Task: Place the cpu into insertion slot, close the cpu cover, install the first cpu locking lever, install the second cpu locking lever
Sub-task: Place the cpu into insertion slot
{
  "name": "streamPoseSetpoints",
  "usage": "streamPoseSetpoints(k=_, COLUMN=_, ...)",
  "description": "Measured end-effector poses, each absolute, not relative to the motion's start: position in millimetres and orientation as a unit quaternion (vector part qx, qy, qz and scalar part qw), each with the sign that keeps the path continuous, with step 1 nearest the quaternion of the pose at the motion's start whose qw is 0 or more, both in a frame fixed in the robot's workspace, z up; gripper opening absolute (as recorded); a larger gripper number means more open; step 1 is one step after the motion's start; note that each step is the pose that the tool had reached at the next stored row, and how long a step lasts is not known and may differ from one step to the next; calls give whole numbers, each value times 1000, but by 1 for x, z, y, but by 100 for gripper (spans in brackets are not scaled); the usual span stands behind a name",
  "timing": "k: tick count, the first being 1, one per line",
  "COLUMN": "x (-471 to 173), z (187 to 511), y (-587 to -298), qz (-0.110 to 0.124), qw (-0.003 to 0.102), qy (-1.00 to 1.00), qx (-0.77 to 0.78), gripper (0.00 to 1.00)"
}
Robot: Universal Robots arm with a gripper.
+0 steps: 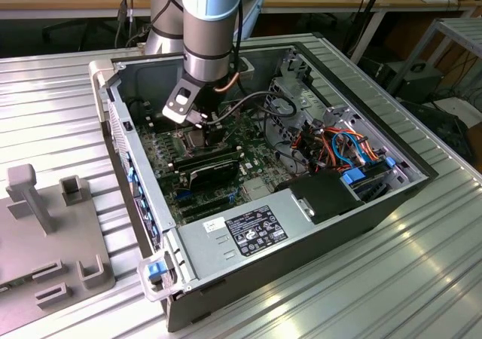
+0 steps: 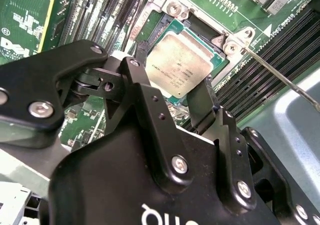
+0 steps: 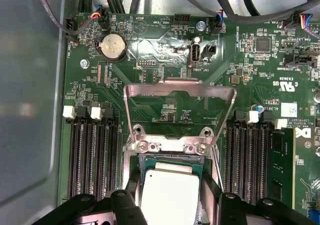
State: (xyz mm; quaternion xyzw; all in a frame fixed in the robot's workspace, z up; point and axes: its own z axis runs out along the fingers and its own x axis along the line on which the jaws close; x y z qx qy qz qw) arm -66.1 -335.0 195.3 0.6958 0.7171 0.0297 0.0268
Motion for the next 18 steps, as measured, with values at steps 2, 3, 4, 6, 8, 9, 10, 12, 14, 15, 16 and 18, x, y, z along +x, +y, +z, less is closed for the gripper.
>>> streamPoseSetpoints(k=2, x=-66, z=196, y=-335, qz=30, qw=27, qy=717, qx=696, gripper=57)
streamPoseSetpoints(k=3, x=-66, z=196, y=-335, qz=30, qw=27, qy=717, qx=696, gripper=57)
streamPoseSetpoints(k=4, x=-65, z=197, y=-335, qz=30, qw=27, qy=717, qx=696, gripper=57)
streamPoseSetpoints(k=6, x=-66, z=197, y=-335, qz=29, qw=27, qy=722, qx=691, gripper=57)
streamPoseSetpoints(k=8, x=-66, z=198, y=-335, qz=28, qw=28, qy=725, qx=688, gripper=57)
streamPoseSetpoints(k=9, x=-66, z=198, y=-335, qz=28, qw=28, qy=725, qx=687, gripper=57)
streamPoseSetpoints(k=10, x=-66, z=200, y=-335, qz=28, qw=28, qy=726, qx=687, gripper=57)
streamPoseSetpoints(k=12, x=-66, z=199, y=-335, qz=28, qw=28, qy=729, qx=684, gripper=57)
streamPoseSetpoints(k=14, x=-66, z=199, y=-335, qz=28, qw=28, qy=731, qx=681, gripper=57)
streamPoseSetpoints(k=15, x=-66, z=199, y=-335, qz=28, qw=28, qy=732, qx=680, gripper=57)
streamPoseSetpoints(k=16, x=-66, z=199, y=-335, qz=28, qw=28, qy=734, qx=678, gripper=57)
streamPoseSetpoints(k=18, x=-66, z=198, y=-335, qz=28, qw=28, qy=735, qx=677, gripper=57)
